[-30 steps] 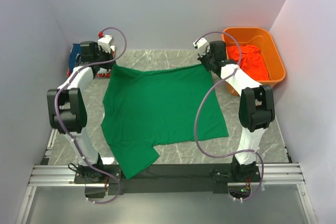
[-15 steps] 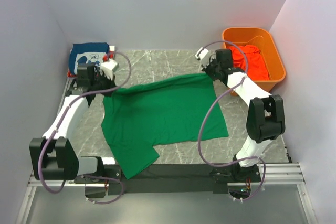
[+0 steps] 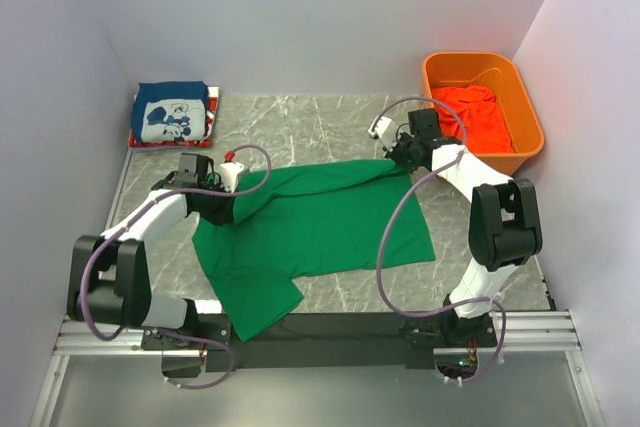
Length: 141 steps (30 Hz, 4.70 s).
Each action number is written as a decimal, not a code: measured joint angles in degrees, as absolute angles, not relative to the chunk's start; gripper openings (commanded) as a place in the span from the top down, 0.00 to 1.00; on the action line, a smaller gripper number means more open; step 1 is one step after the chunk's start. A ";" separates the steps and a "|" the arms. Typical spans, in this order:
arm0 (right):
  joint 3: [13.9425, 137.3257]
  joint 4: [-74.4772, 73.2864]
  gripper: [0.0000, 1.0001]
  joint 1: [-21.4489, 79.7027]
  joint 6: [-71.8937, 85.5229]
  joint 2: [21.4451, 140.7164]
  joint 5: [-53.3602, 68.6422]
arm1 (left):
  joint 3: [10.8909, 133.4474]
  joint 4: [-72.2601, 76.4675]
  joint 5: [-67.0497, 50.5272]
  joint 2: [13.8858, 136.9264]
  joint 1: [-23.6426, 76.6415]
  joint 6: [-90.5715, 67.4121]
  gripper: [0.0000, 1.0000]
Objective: Fold and stack the t-shirts
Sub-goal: Fold the tshirt
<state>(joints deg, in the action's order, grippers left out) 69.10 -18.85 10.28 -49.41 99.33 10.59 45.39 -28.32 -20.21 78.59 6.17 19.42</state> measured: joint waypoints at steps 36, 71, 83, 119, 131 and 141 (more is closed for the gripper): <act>90.52 -49.21 0.68 10.20 -43.27 110.19 15.73 | 71.64 -30.65 -30.26 104.33 6.04 16.19 0.50; 79.70 -41.85 0.96 11.29 -47.88 111.57 2.50 | 73.41 -31.16 -34.52 109.95 7.22 17.28 0.99; 79.70 -40.16 1.00 11.29 -48.97 111.66 2.22 | 71.13 -38.11 -41.36 99.07 8.78 21.28 0.99; 85.01 -48.66 0.60 8.38 -52.69 108.38 7.16 | 69.36 -37.93 -32.49 97.23 3.88 15.66 0.52; 98.28 -48.84 0.77 14.92 -42.39 120.29 7.57 | 75.85 -36.47 -22.37 108.25 0.16 15.51 0.60; 100.22 -49.58 0.71 15.64 -37.91 126.74 0.75 | 87.81 -38.17 -16.27 119.04 -3.92 15.55 0.59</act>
